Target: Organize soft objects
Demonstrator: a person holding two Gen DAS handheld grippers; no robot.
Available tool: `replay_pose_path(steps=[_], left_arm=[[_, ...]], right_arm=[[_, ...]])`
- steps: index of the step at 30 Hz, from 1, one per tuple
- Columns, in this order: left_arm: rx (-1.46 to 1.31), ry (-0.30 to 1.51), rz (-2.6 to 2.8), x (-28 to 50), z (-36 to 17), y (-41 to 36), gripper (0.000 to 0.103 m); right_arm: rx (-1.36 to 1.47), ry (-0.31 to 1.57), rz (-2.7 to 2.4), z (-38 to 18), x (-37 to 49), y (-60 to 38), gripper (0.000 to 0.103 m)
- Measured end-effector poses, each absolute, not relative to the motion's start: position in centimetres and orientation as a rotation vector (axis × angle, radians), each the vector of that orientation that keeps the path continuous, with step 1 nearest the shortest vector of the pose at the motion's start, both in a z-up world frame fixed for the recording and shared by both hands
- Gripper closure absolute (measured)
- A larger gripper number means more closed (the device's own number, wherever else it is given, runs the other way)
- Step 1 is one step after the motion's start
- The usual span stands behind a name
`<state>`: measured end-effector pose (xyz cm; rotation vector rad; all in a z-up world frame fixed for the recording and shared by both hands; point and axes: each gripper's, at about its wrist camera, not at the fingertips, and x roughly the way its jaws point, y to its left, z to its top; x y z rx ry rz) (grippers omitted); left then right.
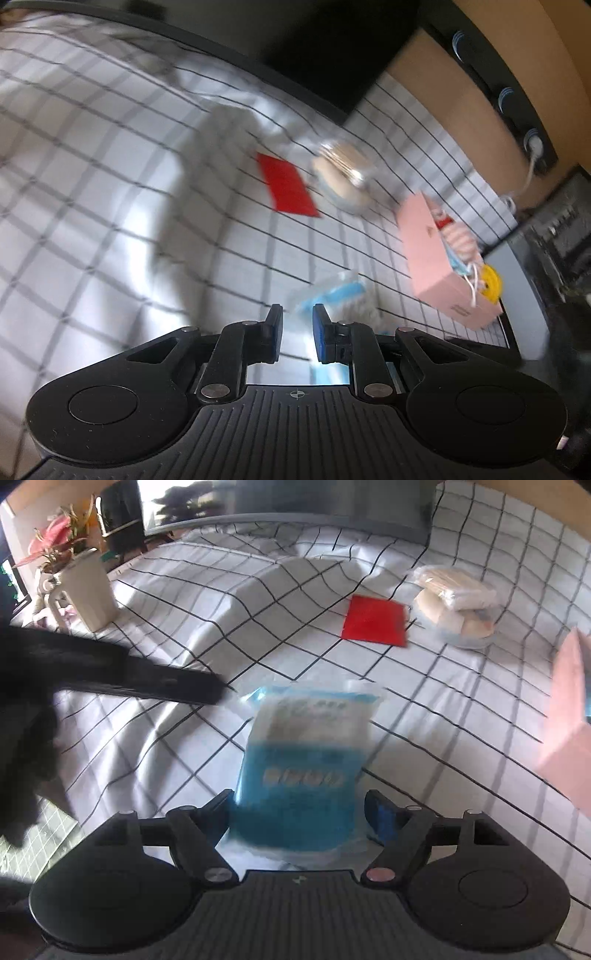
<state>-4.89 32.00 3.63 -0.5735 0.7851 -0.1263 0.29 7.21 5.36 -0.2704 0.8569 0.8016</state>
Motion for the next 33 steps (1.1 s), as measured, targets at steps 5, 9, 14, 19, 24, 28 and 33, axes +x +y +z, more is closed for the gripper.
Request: replay_pose_path(steps=[5, 9, 14, 19, 24, 28, 33], left_arm=[[-0.532, 0.830, -0.144, -2.4, 3.5, 29.7, 0.084], [-0.497, 0.845, -0.078, -2.0, 3.7, 30.0, 0.084], [-0.468, 0.850, -0.016, -2.4, 4.3, 30.7, 0.084], [-0.437, 0.861, 0.044, -3.5, 5.0, 31.2, 0.084], [-0.421, 0.876, 0.095, -4.4, 5.1, 31.3, 0.084], [-0.427, 0.880, 0.102, -4.6, 5.0, 31.2, 0.084], [-0.429, 0.884, 0.067, -4.1, 5.0, 29.7, 0.084]], right_arm=[[-0.147, 0.743, 0.762, 10.0, 1.9, 4.5, 0.016], [-0.147, 0.712, 0.733, 11.3, 7.3, 8.1, 0.015], [-0.191, 0.846, 0.712, 9.0, 14.5, 15.1, 0.015], [-0.237, 0.926, 0.619, 6.0, 18.5, 18.9, 0.015], [-0.281, 0.888, 0.634, 5.1, 18.1, 18.8, 0.040], [-0.314, 0.893, 0.685, 5.9, 16.2, 16.8, 0.075], [-0.376, 0.894, 0.680, 5.4, 12.2, 12.1, 0.101]])
